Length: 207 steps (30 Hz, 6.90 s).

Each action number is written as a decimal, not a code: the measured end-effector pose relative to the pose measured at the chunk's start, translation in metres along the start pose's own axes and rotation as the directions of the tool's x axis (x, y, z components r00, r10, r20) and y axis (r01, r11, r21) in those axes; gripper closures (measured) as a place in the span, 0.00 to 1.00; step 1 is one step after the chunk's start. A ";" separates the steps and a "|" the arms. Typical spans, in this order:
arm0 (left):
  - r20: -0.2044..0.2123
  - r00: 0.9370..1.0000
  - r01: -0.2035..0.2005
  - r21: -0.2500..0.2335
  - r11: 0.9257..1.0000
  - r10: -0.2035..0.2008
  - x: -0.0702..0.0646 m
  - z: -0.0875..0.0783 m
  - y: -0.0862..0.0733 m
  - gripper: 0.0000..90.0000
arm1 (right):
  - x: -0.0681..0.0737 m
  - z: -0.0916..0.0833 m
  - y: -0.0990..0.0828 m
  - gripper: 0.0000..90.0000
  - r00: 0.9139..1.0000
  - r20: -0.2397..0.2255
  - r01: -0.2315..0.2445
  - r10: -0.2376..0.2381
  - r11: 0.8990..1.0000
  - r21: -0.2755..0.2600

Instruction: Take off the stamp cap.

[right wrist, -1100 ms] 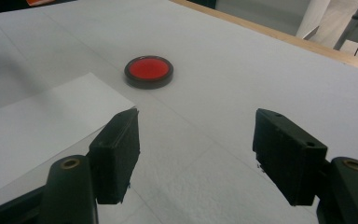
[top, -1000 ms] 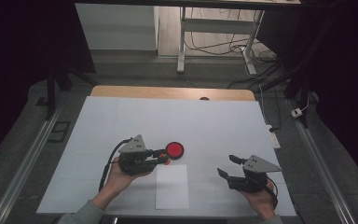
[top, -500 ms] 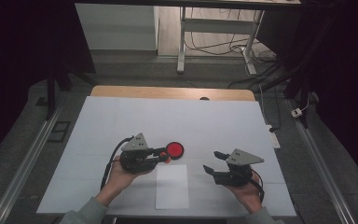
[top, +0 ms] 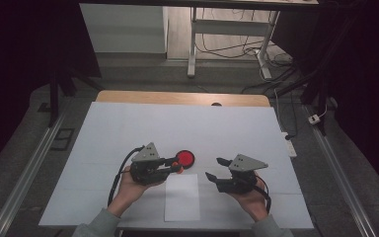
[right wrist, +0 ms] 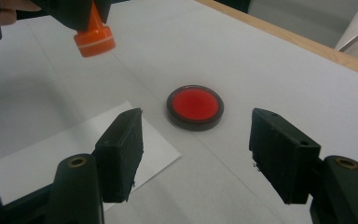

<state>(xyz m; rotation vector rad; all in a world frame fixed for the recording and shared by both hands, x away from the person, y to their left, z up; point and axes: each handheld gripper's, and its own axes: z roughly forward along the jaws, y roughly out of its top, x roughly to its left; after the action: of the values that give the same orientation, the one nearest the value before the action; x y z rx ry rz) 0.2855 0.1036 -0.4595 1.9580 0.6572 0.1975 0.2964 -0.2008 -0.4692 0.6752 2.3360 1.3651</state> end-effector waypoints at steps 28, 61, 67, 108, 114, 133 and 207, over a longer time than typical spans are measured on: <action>0.039 0.999 0.029 0.015 0.999 -0.030 0.000 0.013 -0.003 0.80 | 0.037 0.036 0.004 0.38 0.987 -0.126 0.103 -0.100 0.995 0.018; 0.056 0.998 0.033 0.030 0.999 -0.034 -0.003 0.019 -0.004 0.80 | 0.056 0.063 0.009 0.50 0.990 -0.068 0.130 -0.127 0.991 0.041; 0.058 0.998 0.038 0.029 0.999 -0.040 -0.002 0.019 -0.004 0.80 | 0.056 0.062 0.009 0.57 0.989 -0.069 0.135 -0.132 0.990 0.042; 0.063 0.997 0.046 0.030 0.998 -0.048 -0.003 0.019 -0.006 0.80 | 0.059 0.062 0.008 0.72 0.989 -0.065 0.135 -0.132 0.990 0.044; 0.062 0.997 0.046 0.031 0.998 -0.048 -0.003 0.019 -0.006 0.80 | 0.058 0.063 0.007 0.72 0.989 -0.066 0.132 -0.129 0.991 0.038; 0.059 0.997 0.041 0.035 0.999 -0.043 -0.003 0.020 -0.006 0.80 | 0.057 0.063 0.006 0.72 0.990 -0.076 0.125 -0.122 0.991 0.039; 0.065 0.995 0.080 0.000 0.997 -0.080 0.007 0.007 -0.005 0.80 | 0.049 0.063 -0.007 0.72 0.993 -0.054 0.108 -0.105 0.992 0.069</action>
<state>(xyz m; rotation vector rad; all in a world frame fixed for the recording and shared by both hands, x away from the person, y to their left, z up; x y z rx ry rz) 0.2922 0.1036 -0.4684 1.9234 0.6908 0.0850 0.2875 -0.1317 -0.5083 0.5336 2.4330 1.2707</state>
